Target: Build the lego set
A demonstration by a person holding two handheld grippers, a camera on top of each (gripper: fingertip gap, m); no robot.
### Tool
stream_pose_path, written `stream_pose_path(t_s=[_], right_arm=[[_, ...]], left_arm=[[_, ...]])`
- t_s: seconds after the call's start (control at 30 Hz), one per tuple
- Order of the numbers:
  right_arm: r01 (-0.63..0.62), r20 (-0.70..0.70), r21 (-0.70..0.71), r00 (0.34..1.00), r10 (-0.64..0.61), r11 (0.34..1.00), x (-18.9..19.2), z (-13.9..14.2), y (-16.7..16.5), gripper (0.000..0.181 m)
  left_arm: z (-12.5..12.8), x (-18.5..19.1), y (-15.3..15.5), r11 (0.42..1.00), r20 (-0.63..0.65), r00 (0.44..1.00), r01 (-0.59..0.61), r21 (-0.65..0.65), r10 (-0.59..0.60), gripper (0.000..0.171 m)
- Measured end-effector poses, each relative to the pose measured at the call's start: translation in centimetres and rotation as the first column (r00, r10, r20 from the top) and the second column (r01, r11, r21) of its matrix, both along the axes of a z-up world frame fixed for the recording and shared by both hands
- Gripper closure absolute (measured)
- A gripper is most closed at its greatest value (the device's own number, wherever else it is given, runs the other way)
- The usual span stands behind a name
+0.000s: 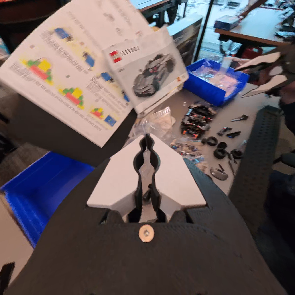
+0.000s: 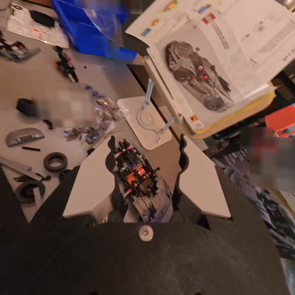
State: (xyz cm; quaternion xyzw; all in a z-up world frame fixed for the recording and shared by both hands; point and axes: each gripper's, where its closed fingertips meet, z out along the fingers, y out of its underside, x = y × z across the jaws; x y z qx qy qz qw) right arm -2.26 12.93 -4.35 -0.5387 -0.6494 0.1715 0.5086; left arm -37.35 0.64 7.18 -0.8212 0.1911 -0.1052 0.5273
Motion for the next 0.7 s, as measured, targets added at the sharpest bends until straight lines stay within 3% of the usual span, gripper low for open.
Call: stream_pose_path(t_s=[0.13,0.3,0.5,0.63,0.7], right_arm=[[-0.191,-0.013,-0.034,0.982,0.191,0.981,-4.9,0.1,-6.0,0.099],[-0.319,-0.069,-0.055,0.947,0.315,0.946,-10.2,1.1,-11.0,0.093],[-0.289,-0.101,-0.235,0.957,0.272,0.928,-14.7,-0.3,-14.3,0.08],[-0.26,-0.098,-0.241,0.965,0.243,0.935,-16.1,-1.8,-13.2,0.109],[-0.296,-0.119,-0.253,0.954,0.274,0.921,-16.5,-1.8,-13.0,0.137]], left_arm=[[0.1,6.9,-1.5,0.993,-0.126,0.985,0.114,-0.035,-0.118,0.171],[-1.4,14.9,-3.9,0.964,-0.256,0.93,0.247,-0.102,-0.266,0.171],[-2.3,20.7,-3.6,0.972,-0.257,0.94,0.201,-0.119,-0.226,0.171],[-2.4,23.0,-3.8,0.973,-0.221,0.948,0.208,-0.105,-0.227,0.171],[-2.3,23.5,-3.9,0.97,-0.194,0.951,0.226,-0.088,-0.24,0.171]])
